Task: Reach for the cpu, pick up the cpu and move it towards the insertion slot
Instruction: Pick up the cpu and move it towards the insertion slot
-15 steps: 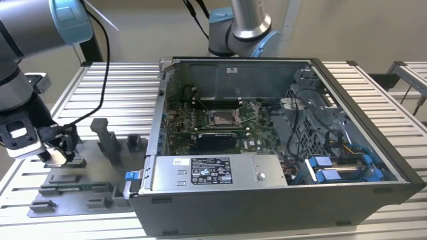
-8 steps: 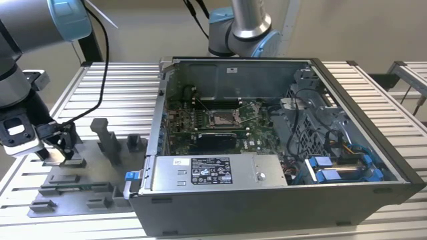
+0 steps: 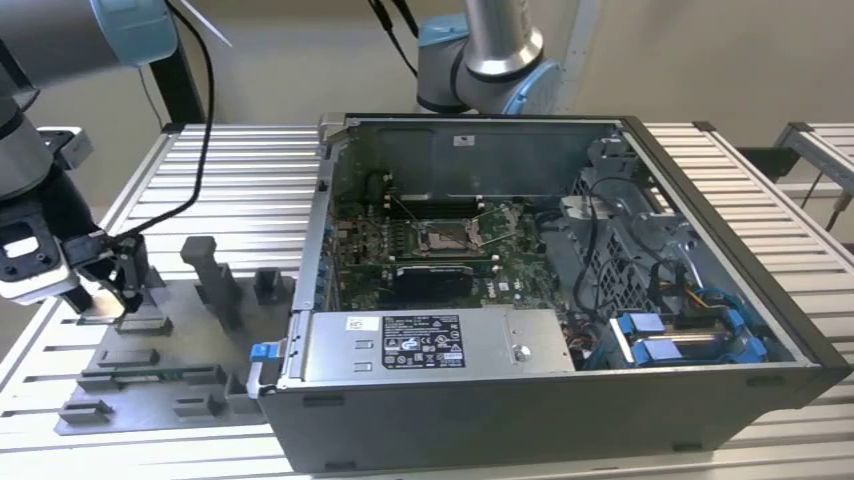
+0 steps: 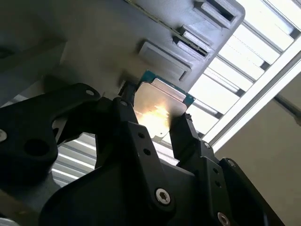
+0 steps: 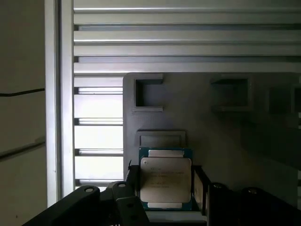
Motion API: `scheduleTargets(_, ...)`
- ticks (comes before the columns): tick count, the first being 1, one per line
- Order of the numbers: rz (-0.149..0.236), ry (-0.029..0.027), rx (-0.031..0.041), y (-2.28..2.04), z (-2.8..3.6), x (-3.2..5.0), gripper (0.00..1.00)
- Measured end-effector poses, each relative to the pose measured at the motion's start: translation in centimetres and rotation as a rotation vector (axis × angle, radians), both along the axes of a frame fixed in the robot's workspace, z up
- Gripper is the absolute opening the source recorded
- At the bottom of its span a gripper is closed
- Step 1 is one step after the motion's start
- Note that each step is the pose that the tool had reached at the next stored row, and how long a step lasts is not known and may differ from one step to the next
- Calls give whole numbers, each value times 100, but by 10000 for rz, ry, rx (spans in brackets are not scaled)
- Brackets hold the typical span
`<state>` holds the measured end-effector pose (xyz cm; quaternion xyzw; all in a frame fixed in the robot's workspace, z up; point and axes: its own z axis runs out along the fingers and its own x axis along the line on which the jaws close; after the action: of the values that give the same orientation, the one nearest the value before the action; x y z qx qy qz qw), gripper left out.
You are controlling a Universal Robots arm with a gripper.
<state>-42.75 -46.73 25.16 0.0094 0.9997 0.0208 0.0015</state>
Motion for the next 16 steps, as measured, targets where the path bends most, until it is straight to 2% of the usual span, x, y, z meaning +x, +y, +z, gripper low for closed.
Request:
scheduleTargets(10, -1, -1, 1, 0, 186, -1, 0)
scheduleTargets(16, -1, 0, 0, 0, 334, 0, 0)
